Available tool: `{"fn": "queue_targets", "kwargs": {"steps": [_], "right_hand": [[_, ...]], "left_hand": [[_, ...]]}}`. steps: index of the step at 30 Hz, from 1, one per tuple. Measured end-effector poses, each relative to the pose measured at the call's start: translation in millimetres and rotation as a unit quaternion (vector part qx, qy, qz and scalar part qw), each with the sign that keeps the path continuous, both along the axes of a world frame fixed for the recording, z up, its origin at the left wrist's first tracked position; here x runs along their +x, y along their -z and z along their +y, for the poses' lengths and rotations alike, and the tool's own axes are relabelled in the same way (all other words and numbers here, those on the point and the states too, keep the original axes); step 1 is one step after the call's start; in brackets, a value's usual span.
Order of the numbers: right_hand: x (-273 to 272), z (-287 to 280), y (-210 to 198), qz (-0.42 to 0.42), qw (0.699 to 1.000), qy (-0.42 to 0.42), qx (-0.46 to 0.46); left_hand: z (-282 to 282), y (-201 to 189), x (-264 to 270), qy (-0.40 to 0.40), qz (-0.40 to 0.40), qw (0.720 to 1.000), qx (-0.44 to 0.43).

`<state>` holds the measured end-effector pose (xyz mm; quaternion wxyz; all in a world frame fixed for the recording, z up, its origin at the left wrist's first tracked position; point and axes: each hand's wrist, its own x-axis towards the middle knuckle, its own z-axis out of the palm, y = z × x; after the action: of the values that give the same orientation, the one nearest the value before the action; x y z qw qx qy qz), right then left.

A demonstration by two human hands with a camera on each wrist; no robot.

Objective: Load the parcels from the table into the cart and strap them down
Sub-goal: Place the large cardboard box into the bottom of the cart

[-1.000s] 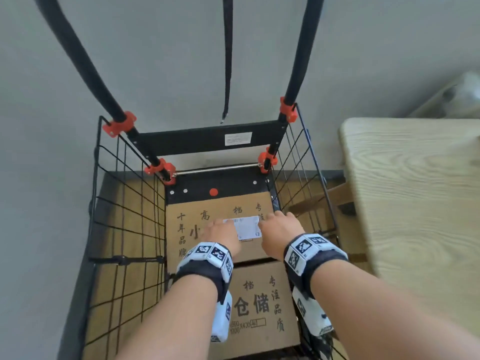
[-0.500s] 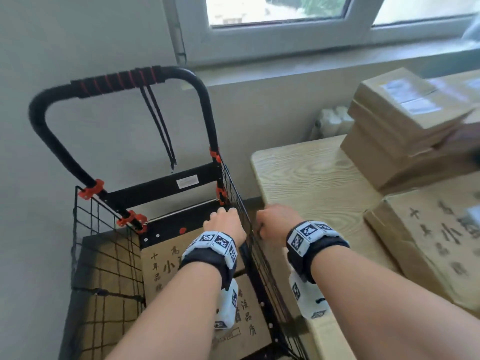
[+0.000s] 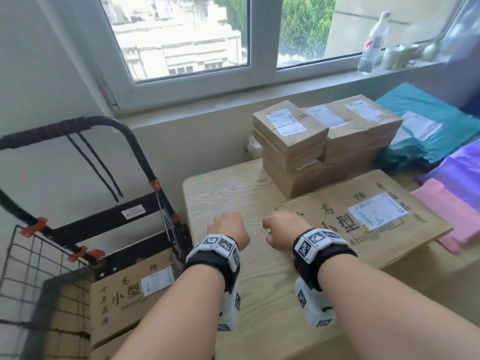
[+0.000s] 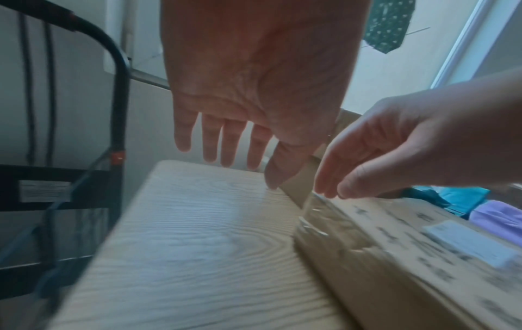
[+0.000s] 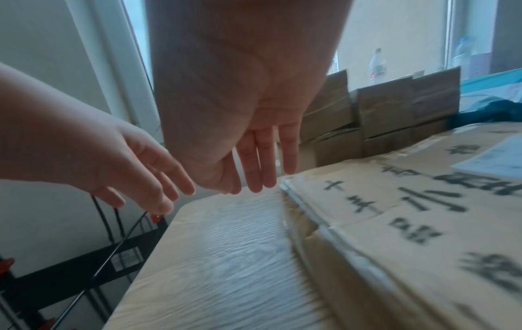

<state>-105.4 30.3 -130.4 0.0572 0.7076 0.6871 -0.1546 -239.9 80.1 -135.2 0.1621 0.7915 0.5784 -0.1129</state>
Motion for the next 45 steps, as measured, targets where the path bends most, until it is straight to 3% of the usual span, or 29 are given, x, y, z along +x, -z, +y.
{"fn": "queue_targets", "kwargs": {"steps": [9,16,30,38,45], "right_hand": [[131,-66,-15,-0.001,0.999,0.052,0.014],[201,-100,-17,-0.011,0.992,0.12,0.021],[306,-70,2,-0.039,0.979,0.2,-0.005],[336,-38,19,-0.039,0.974,0.221,-0.025],[346,-24,32,-0.03,0.975,0.216,-0.03]], "left_hand": [[-52,-14,125,-0.001,-0.027,1.0,-0.005],[-69,-20,199,0.005,-0.039,0.999,0.003],[-21,18,284,0.014,-0.041,0.999,0.0],[15,27,295,-0.02,-0.014,1.0,-0.008],[8,36,297,-0.069,-0.003,0.998,-0.007]]}}
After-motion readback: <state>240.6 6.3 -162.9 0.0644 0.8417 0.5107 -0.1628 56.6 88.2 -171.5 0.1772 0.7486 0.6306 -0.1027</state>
